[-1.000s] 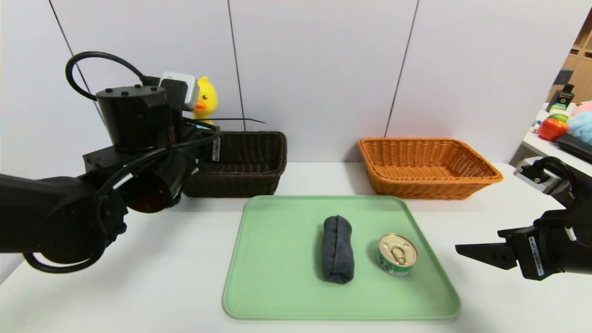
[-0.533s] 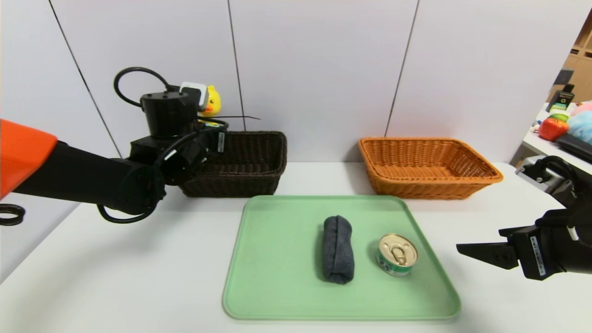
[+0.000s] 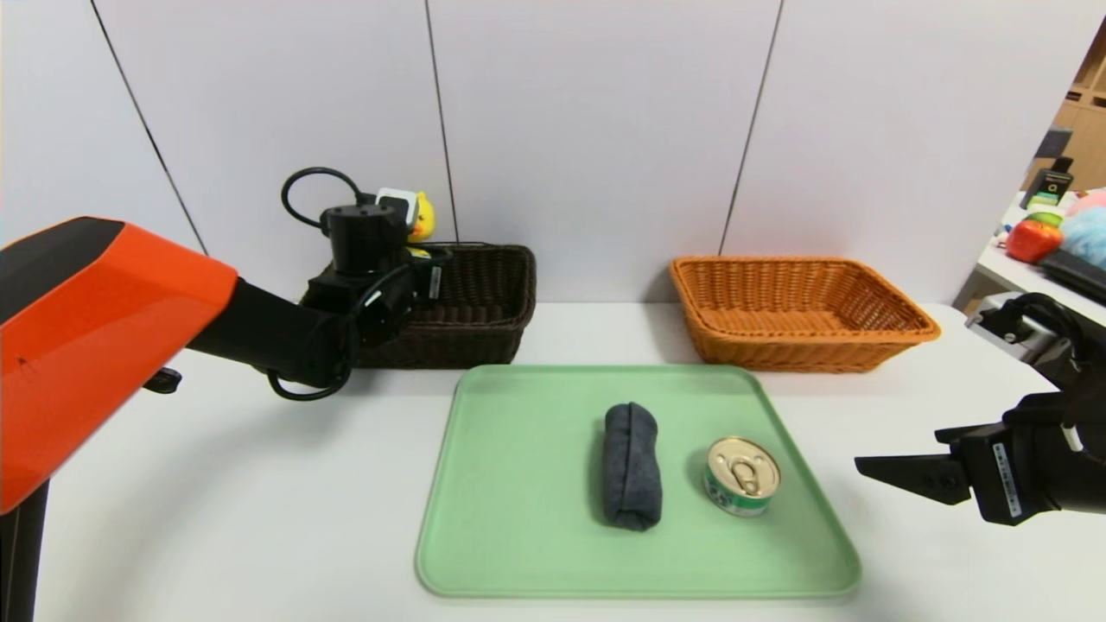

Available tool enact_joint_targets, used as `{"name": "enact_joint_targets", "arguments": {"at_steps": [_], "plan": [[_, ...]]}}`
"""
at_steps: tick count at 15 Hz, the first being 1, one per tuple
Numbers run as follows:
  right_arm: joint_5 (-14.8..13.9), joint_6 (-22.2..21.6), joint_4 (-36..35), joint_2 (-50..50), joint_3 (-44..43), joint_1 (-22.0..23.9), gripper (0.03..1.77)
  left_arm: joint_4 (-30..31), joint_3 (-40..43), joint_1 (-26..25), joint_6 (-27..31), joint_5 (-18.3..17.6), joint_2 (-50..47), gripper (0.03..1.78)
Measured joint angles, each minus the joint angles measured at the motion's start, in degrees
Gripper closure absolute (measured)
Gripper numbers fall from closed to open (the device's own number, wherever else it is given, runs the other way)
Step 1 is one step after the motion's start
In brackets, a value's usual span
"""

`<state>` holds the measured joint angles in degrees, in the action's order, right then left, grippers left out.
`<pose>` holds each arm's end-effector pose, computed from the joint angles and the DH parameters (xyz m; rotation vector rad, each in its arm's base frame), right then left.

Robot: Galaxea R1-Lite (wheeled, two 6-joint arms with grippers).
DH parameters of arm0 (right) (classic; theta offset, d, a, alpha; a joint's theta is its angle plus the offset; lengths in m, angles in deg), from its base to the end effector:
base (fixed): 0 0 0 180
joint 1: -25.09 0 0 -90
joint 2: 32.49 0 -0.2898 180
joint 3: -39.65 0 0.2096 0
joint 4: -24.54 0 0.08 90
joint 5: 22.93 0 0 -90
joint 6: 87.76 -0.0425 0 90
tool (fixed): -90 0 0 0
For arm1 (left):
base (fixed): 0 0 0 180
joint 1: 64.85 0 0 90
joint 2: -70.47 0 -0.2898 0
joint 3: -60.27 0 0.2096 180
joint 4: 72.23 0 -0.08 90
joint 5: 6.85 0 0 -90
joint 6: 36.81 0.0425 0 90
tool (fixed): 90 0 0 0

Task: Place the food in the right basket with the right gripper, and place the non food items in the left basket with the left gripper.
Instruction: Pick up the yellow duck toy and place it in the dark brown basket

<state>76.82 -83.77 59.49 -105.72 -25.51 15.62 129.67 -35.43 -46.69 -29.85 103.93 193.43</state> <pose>0.2089 0.0421 0.1649 -0.0639 0.7428 0.3456 0.4448 -0.1300 0.1360 0.1526 0.0909 0.0403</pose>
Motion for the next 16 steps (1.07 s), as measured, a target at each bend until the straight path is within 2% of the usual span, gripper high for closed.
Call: {"name": "enact_joint_targets", "arguments": {"at_steps": [6, 9, 16], "plan": [[-0.06, 0.00, 0.05, 0.16, 0.26, 0.00, 0.10, -4.24, -3.41, -0.73, 0.11, -0.20, 1.08, 0.98], [-0.06, 0.00, 0.05, 0.20, 0.15, 0.00, 0.10, -5.46, -4.30, -0.73, 0.12, -1.62, 1.30, 0.98], [0.05, 0.02, -0.01, 0.11, -0.07, 0.00, 0.09, -5.46, -4.61, -0.74, 0.21, -2.28, 1.16, 0.48]]}}
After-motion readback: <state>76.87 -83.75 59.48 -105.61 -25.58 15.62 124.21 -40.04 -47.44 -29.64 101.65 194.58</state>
